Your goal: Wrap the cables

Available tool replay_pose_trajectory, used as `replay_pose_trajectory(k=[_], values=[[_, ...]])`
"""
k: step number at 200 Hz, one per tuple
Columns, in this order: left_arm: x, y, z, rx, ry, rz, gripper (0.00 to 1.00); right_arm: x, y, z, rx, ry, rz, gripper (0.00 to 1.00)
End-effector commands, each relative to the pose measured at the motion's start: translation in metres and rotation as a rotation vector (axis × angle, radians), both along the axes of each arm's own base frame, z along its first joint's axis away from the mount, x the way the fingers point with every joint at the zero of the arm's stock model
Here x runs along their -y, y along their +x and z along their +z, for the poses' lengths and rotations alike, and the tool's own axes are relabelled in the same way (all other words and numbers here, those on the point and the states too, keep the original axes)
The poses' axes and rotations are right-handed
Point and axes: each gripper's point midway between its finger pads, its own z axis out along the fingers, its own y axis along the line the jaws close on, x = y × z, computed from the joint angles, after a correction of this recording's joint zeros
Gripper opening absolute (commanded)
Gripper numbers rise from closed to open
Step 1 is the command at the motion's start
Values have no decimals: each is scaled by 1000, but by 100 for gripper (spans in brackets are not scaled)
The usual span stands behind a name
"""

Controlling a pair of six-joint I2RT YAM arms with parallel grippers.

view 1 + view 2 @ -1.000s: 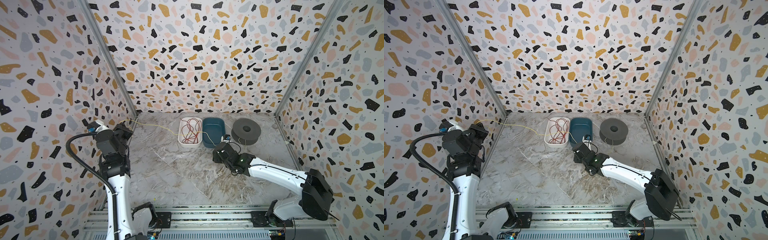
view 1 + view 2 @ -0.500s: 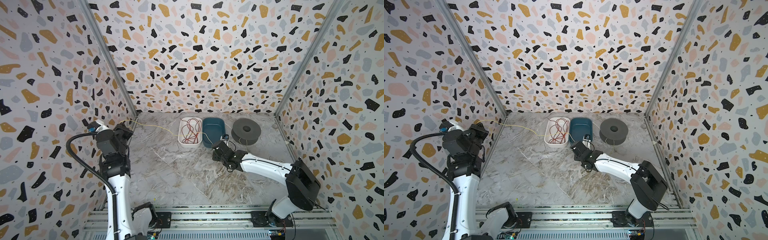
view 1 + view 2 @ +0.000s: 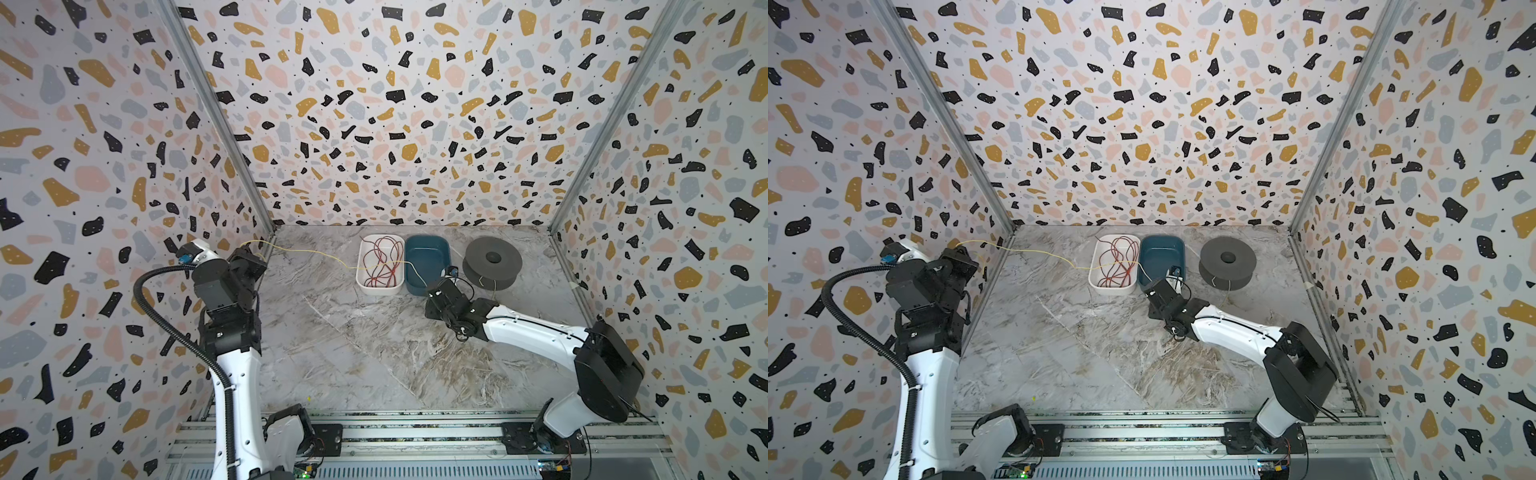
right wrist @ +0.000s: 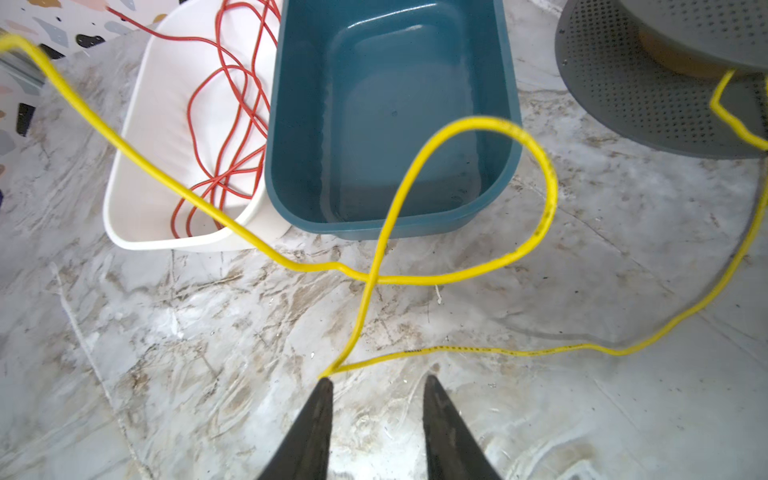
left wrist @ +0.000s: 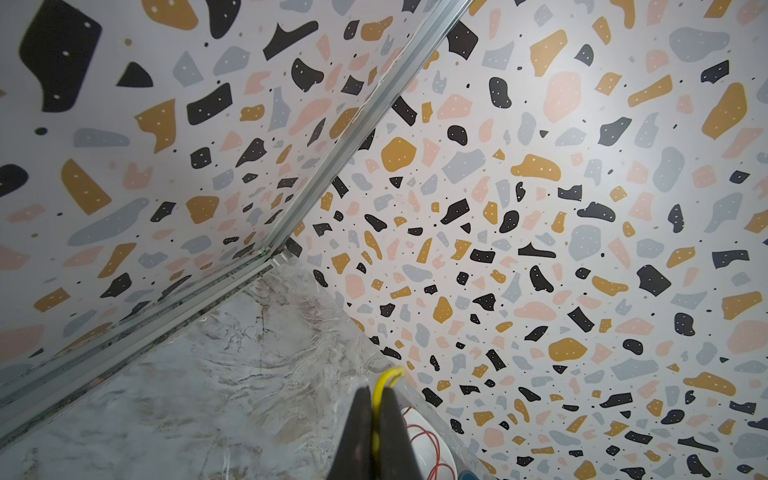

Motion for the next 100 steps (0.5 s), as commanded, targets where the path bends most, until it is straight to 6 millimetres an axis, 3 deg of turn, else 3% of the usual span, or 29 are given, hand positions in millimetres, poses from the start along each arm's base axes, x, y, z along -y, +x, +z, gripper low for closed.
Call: replay_pose_trajectory(k=[1, 29, 100], values=[[4, -3, 23, 64, 32, -8, 0, -2, -8, 34, 40, 74, 23, 42], [4, -5, 22, 60, 30, -7, 0, -9, -7, 36, 36, 104, 32, 52], [7, -7, 22, 60, 34, -16, 0, -7, 9, 17, 2, 121, -50, 43]])
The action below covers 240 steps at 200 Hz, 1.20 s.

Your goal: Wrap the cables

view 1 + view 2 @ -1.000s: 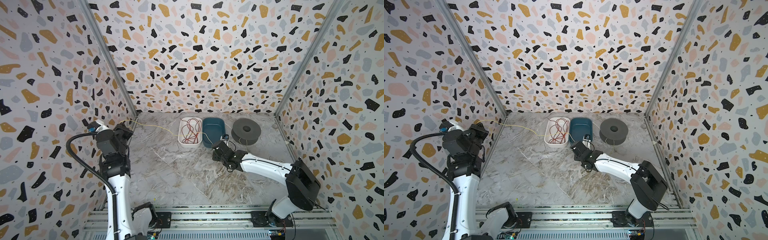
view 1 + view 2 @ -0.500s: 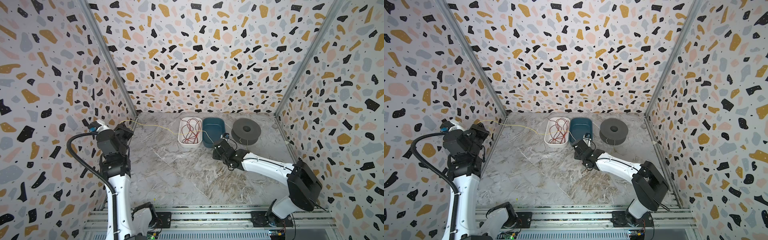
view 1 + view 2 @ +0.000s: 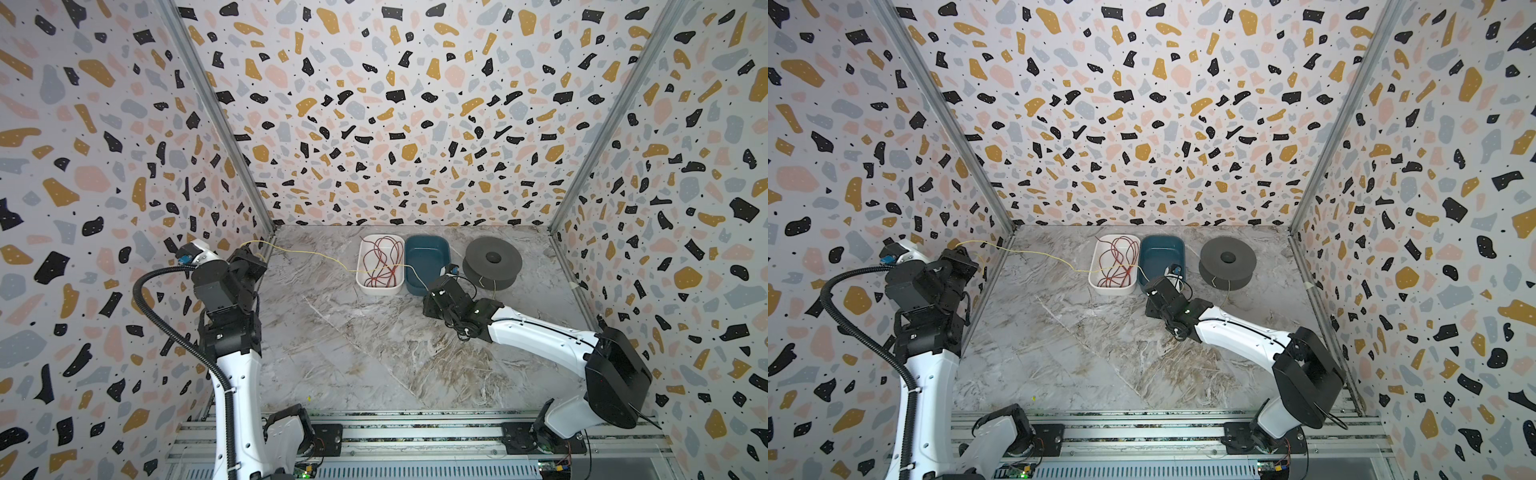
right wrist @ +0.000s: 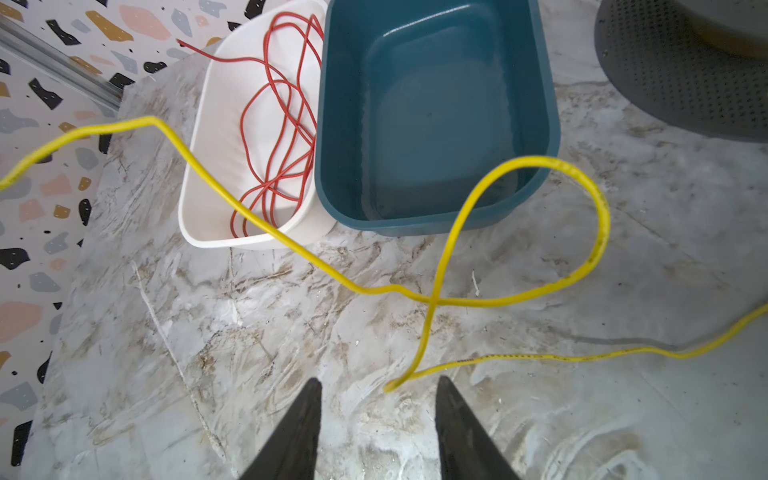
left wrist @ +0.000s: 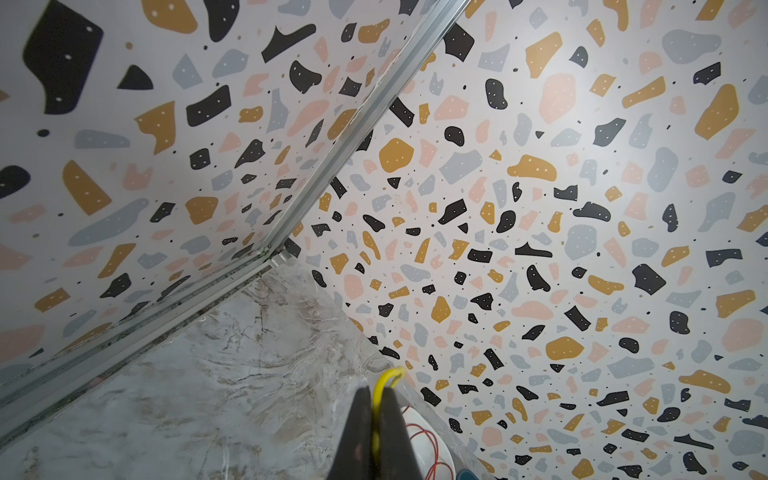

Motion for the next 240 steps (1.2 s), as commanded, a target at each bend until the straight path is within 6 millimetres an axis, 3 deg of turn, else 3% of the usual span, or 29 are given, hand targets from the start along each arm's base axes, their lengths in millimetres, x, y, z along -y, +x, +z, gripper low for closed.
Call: replay_pose_trajectory(k=[1, 50, 78, 138, 174, 213, 230, 240], values=[[5, -4, 20, 56, 32, -15, 0, 2, 11, 9, 16, 33, -45, 43], [7, -4, 19, 58, 24, -23, 0, 4, 18, -6, -2, 51, -75, 38], [7, -3, 16, 58, 19, -24, 0, 1, 22, -12, -11, 55, -79, 28], [8, -3, 17, 60, 16, -28, 0, 3, 19, -25, -26, 52, -86, 17], [6, -2, 13, 55, 16, -23, 0, 4, 18, -21, -16, 56, -77, 0], [7, 0, -5, 22, -8, -30, 0, 14, 16, -7, 31, 27, -48, 0], [12, 4, -21, 0, -31, -61, 30, 24, 18, 1, 58, 25, -39, 0], [14, 6, -33, -23, -54, -76, 61, 33, 21, 3, 60, 12, -51, 0]])
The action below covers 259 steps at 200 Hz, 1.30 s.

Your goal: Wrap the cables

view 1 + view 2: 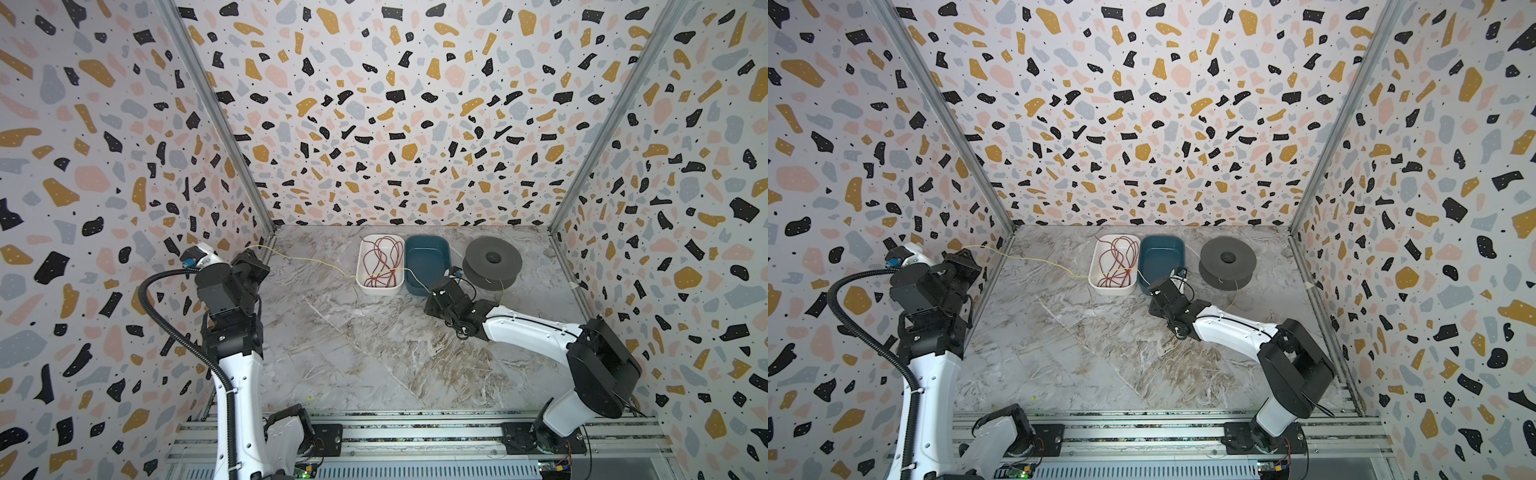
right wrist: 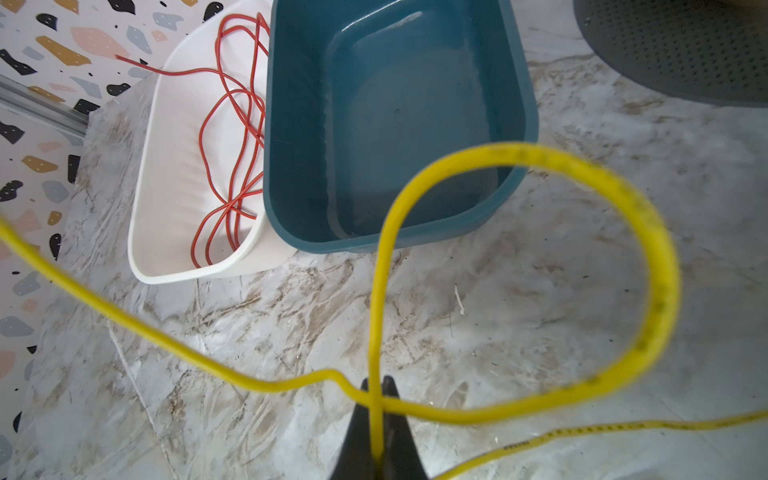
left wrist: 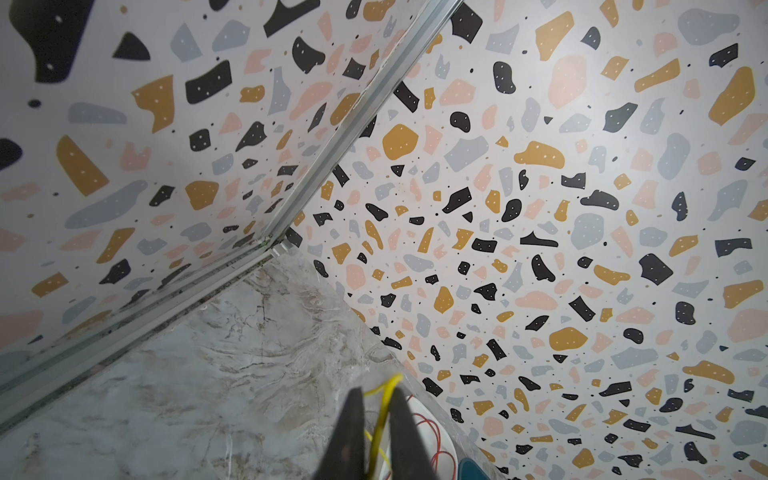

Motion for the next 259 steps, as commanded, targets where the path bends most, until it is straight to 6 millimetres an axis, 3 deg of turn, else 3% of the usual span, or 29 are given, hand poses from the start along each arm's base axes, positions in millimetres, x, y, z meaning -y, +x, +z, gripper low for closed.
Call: replay_pose_trajectory(k=[1, 11, 23, 56, 74, 89, 104, 144, 215, 259], values=[[9, 4, -14, 2, -31, -52, 63, 20, 6, 28, 66, -14, 4, 0], [13, 7, -28, -30, -53, -81, 78, 29, 9, 32, 84, -31, -8, 0], [18, 11, -45, -74, -83, -113, 86, 39, 11, 36, 102, -46, -29, 0], [25, 14, -107, -263, -144, -161, 92, 60, 21, 42, 119, -59, -74, 0], [29, 13, -124, -305, -169, -181, 92, 69, 25, 42, 125, -64, -94, 0], [37, 15, -108, -224, -228, -210, 91, 70, 25, 45, 152, -55, -93, 0], [49, 16, -79, -105, -307, -244, 89, 71, 24, 47, 175, -46, -92, 0], [118, 15, -20, 52, -419, -450, 84, 63, 22, 66, 290, -25, -42, 0], [210, -2, 10, 140, -655, -716, 80, 35, 17, 115, 505, -19, 46, 0], [269, -13, 5, 90, -763, -849, 74, 19, 16, 124, 553, -12, 72, 0]])
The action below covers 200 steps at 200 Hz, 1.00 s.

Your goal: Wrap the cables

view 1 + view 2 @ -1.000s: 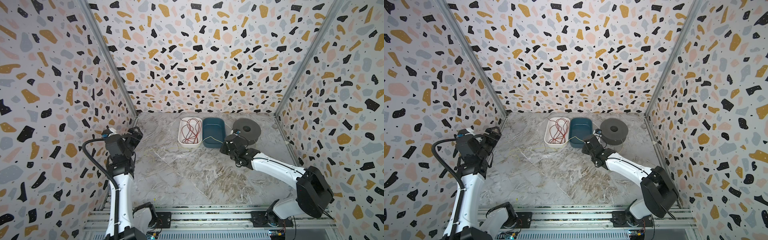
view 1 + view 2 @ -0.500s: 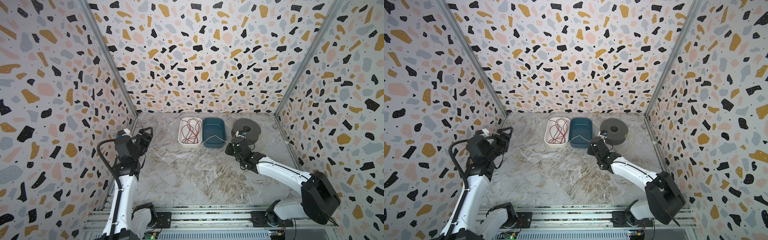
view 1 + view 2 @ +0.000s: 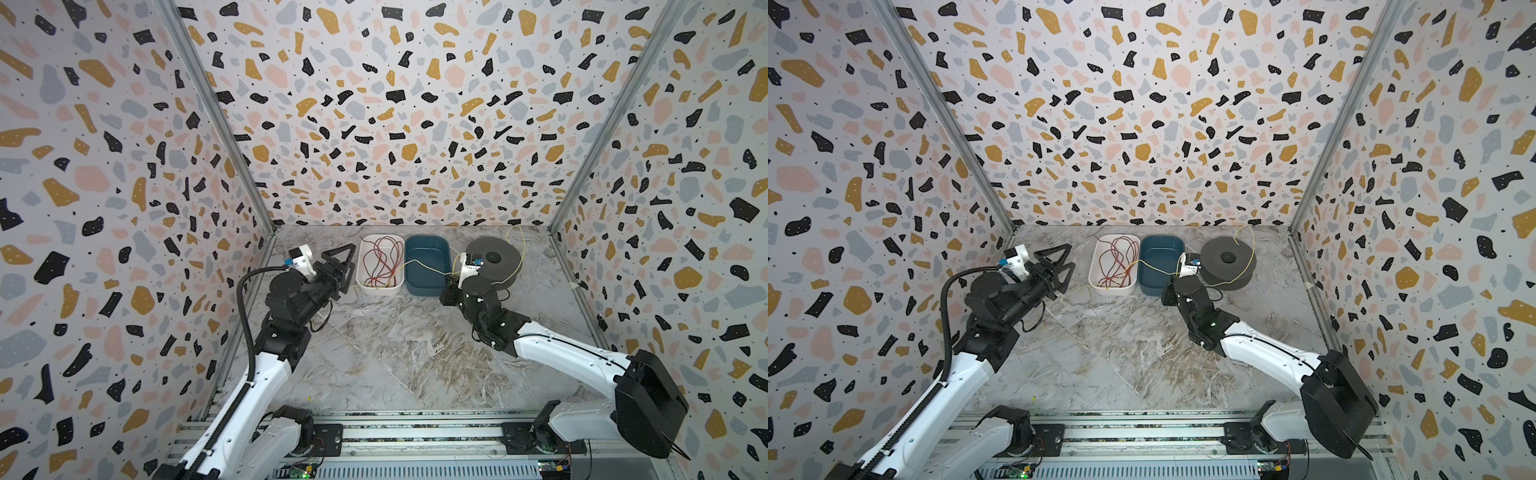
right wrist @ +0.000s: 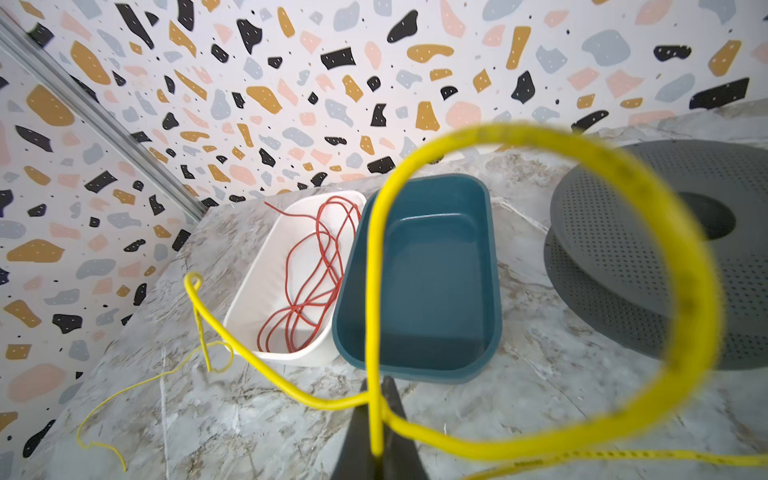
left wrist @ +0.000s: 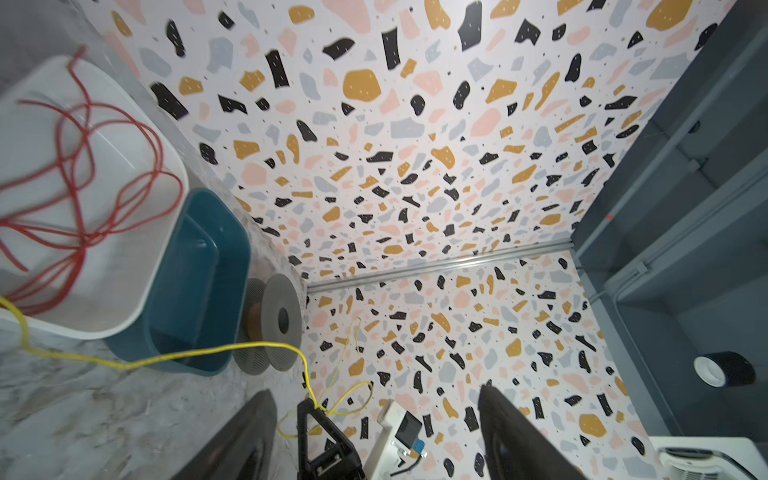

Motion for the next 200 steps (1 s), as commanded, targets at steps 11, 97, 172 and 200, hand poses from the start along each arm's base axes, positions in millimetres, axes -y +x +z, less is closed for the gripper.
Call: replay_pose_trajectory(k=[11, 97, 172, 200], values=[[42, -11, 10, 22, -135, -109, 73, -9, 1, 25, 100, 21, 8, 0], [107, -2, -14, -32, -156, -215, 61, -30, -9, 45, 198, 29, 88, 0], [133, 16, -21, -41, -140, -222, 52, -48, -20, 43, 230, -4, 151, 0], [135, 19, -28, -50, -107, -213, 39, -50, -23, 44, 237, 4, 173, 0]])
